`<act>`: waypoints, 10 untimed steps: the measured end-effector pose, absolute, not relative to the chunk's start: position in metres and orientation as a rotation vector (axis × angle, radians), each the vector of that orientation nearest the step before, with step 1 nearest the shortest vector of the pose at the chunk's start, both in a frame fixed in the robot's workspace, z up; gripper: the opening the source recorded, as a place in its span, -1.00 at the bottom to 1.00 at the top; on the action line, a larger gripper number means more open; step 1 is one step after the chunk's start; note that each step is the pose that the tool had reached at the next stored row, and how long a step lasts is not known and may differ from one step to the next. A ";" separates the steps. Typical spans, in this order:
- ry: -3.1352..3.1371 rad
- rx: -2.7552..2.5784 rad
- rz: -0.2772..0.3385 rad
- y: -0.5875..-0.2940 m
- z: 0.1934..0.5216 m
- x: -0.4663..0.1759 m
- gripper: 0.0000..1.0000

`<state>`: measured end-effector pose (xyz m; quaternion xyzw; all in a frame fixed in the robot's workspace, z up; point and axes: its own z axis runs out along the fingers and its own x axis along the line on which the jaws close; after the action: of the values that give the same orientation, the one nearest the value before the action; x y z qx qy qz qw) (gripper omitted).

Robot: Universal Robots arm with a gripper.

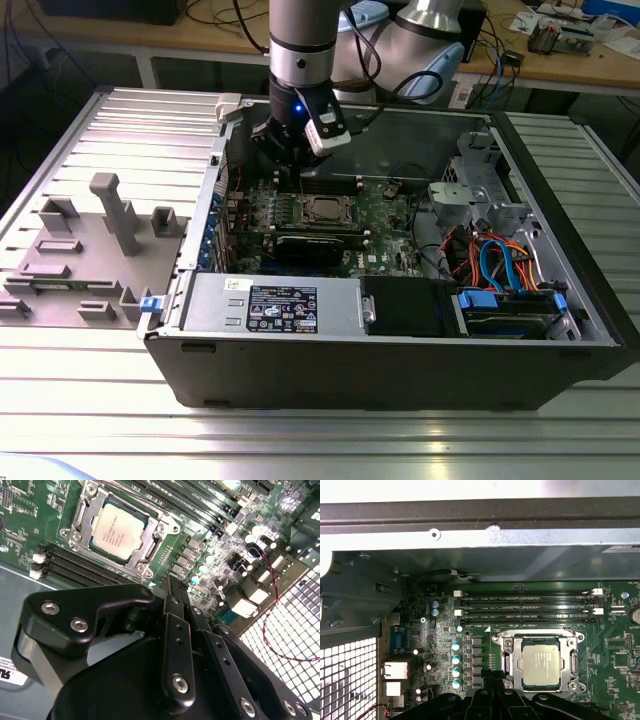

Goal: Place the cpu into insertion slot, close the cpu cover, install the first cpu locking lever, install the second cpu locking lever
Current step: 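Install the first cpu locking lever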

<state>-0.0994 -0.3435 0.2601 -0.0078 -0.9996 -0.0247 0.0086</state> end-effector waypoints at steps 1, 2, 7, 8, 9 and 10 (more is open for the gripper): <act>-3.123 -0.024 -0.077 -0.344 0.260 -0.099 -0.79; -3.123 -0.024 -0.077 -0.344 0.260 -0.099 -0.79; -3.123 -0.024 -0.077 -0.343 0.261 -0.100 -0.79; -3.123 -0.024 -0.077 -0.344 0.262 -0.100 -0.79; -3.123 -0.024 -0.077 -0.343 0.263 -0.100 -0.79; -3.123 -0.024 -0.077 -0.343 0.264 -0.101 -0.79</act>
<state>-0.1006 -0.3431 0.2641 -0.0078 -0.9996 -0.0247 0.0086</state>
